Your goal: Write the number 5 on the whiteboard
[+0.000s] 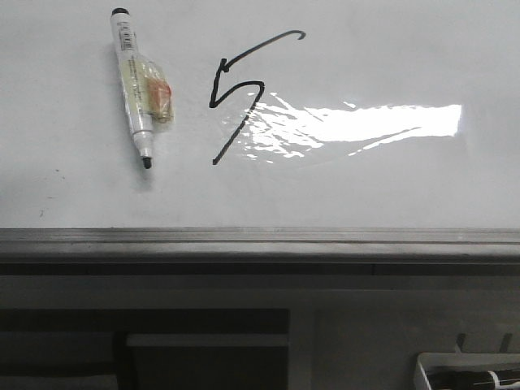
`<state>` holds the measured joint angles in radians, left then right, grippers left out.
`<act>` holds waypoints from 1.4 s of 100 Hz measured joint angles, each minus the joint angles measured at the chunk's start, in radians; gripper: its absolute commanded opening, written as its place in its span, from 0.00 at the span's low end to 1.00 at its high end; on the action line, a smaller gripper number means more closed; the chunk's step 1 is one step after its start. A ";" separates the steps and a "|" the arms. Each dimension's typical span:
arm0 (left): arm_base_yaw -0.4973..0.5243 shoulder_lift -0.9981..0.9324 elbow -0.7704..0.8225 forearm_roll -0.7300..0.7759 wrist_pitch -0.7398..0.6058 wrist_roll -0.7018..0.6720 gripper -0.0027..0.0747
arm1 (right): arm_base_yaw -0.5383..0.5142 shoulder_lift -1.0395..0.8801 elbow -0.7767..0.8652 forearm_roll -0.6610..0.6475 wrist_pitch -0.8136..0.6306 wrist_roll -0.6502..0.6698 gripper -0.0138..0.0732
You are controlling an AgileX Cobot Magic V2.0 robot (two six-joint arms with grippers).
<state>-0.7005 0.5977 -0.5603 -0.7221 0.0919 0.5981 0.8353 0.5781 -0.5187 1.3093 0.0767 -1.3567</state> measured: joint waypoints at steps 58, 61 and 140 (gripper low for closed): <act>0.027 -0.377 0.090 0.137 0.456 0.015 0.01 | 0.000 -0.207 0.153 -0.034 -0.144 0.000 0.09; 0.027 -0.377 0.090 0.137 0.456 0.015 0.01 | 0.000 -0.207 0.153 -0.034 -0.144 0.000 0.09; 0.290 -0.528 0.363 0.475 0.084 -0.151 0.01 | 0.000 -0.207 0.155 -0.034 -0.150 -0.002 0.09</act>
<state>-0.4102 0.0692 -0.1969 -0.2468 0.1759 0.4471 0.8353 0.3715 -0.3637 1.2758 -0.0732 -1.3585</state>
